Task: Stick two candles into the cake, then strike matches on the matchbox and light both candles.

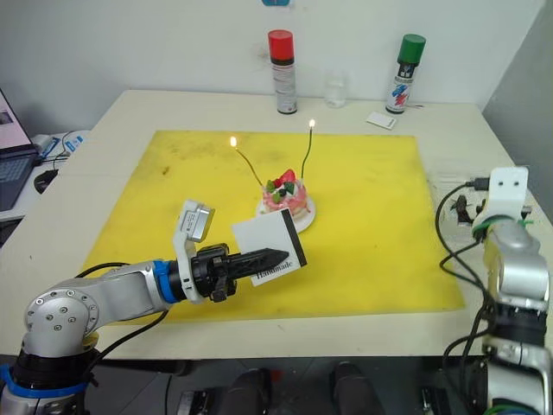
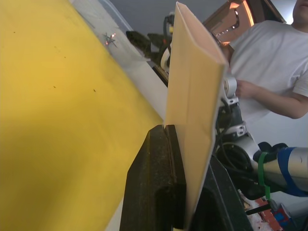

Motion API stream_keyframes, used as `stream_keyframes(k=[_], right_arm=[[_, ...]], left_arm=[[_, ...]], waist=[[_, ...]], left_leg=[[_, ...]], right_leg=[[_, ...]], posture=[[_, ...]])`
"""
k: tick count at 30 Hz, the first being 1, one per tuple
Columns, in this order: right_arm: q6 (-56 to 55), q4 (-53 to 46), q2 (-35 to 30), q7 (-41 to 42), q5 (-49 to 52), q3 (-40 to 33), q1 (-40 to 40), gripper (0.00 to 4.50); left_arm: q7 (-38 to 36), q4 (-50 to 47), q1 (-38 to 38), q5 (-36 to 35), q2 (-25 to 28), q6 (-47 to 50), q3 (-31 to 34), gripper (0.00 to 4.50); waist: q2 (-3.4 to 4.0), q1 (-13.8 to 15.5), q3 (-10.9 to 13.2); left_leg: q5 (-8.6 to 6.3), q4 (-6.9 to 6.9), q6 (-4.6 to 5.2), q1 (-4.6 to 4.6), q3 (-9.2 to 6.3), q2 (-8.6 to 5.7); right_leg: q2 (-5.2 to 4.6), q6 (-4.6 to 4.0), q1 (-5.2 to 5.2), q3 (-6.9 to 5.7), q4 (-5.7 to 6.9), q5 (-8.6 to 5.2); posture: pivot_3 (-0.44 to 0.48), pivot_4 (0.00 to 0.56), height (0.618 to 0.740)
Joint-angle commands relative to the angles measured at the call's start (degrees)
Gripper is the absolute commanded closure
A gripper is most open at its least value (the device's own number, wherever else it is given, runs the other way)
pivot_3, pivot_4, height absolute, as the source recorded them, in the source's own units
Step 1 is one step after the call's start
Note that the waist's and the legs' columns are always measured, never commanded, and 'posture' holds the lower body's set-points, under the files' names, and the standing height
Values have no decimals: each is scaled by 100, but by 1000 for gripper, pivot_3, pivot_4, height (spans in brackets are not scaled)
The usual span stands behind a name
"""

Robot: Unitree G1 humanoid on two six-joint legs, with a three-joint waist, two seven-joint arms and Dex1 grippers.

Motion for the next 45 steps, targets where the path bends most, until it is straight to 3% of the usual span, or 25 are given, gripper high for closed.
stream_keyframes(k=[1,12,17,22,31,38,45], right_arm=[[-184,-253,3,-112,-70,-153,161,36],[-1432,194,-381,357,40,-20,-542,36],[-1530,-63,-487,1982,720,626,-1038,36],[-943,-497,-695,3489,1585,1115,-1081,36],[-630,-1259,-1612,5936,2580,1768,-855,36],[-52,-1590,-1747,6245,3022,1918,-1007,36],[-41,-1793,-1608,5982,3015,1956,-792,36]], left_arm=[[-16,-151,-39,-117,37,-76,55,4500],[-44,-89,-112,-87,52,-63,43,4500],[161,-49,-103,-34,147,44,-42,4500],[582,-32,-83,-58,149,87,-241,4500],[2566,526,-128,-1650,-99,-334,-869,4500],[3277,1231,-473,-1959,-387,-171,-1430,4500],[3205,2072,-905,-1960,-448,573,-1423,4500]], waist=[[0,-2,0],[0,-27,0],[0,-60,0],[0,-6,0],[0,105,0],[0,106,0],[0,109,0]], left_leg=[[0,3,0,1,0,0],[3,9,5,3,6,1],[3,6,5,5,6,4],[3,5,5,6,1,6],[3,6,5,-1,-1,2],[3,20,5,2,2,0],[3,17,4,1,-3,0]], right_leg=[[0,0,2,0,0,1],[1,-29,2,6,0,-7],[4,-8,1,6,2,5],[6,-7,5,2,-2,5],[-2,-7,3,-4,-5,4],[-2,-25,8,2,-1,-4],[1,-6,7,-4,-1,6]], posture=[[0,150,740],[0,150,740],[0,150,740],[0,150,740],[0,150,740],[0,150,740],[0,150,740]])
